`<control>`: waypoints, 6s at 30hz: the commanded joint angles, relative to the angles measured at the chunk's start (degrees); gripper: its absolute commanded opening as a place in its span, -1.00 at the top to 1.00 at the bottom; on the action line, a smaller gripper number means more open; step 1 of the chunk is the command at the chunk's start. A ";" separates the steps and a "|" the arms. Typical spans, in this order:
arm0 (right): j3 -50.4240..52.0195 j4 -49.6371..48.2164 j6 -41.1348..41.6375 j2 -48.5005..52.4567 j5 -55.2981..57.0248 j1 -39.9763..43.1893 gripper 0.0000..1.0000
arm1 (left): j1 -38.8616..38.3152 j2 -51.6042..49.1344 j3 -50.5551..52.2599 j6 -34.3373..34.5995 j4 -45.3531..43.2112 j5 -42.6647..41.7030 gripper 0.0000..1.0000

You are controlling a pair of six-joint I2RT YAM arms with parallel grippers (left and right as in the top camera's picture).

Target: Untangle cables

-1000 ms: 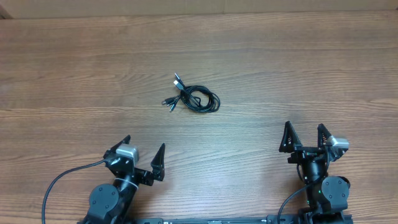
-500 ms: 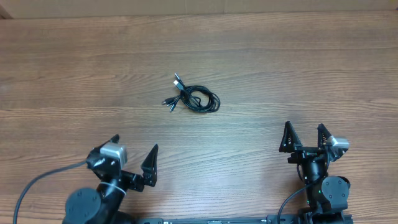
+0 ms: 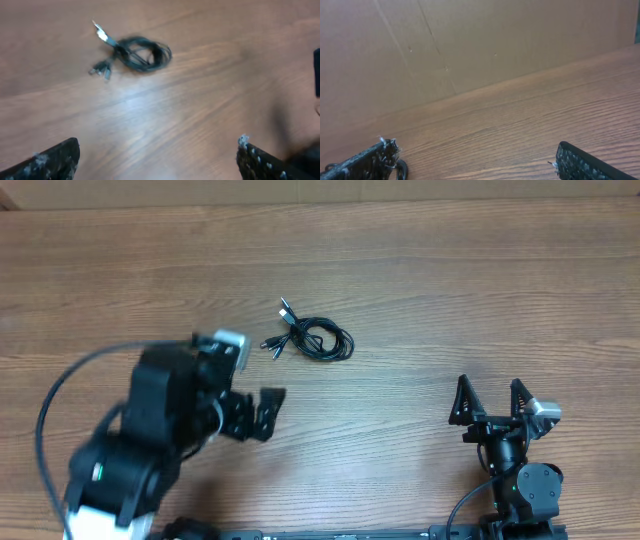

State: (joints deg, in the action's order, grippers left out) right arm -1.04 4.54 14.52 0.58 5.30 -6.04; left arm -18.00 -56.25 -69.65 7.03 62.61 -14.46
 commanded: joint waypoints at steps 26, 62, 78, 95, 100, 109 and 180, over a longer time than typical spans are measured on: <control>0.55 -0.26 -0.46 -0.42 -0.09 -0.22 -1.00 | 0.09 -26.58 -5.49 5.35 1.46 -8.70 0.92; 0.55 -0.26 -0.46 -0.42 -0.09 -0.22 -1.00 | -0.02 -27.02 7.37 17.64 -3.30 10.62 -0.91; 0.55 -0.26 -0.46 -0.42 -0.09 -0.22 -1.00 | -0.04 -27.02 7.37 17.88 -4.26 10.36 -1.00; 0.55 -0.26 -0.46 -0.42 -0.09 -0.22 -1.00 | -0.02 -27.02 7.37 20.94 -8.37 10.43 -0.99; 0.55 -0.26 -0.46 -0.42 -0.09 -0.22 -1.00 | -0.02 -27.02 7.39 21.70 -10.88 10.40 -1.00; 0.55 -0.26 -0.46 -0.42 -0.09 -0.22 -1.00 | -0.04 -27.02 7.61 23.26 -12.22 10.10 -1.00; 0.55 -0.26 -0.46 -0.42 -0.09 -0.22 -1.00 | -0.09 -27.02 8.52 24.35 -11.06 9.92 -0.99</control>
State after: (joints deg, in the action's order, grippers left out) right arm -1.04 4.51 14.50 0.58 5.32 -6.04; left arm -18.00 -83.07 -61.73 30.13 51.44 -4.64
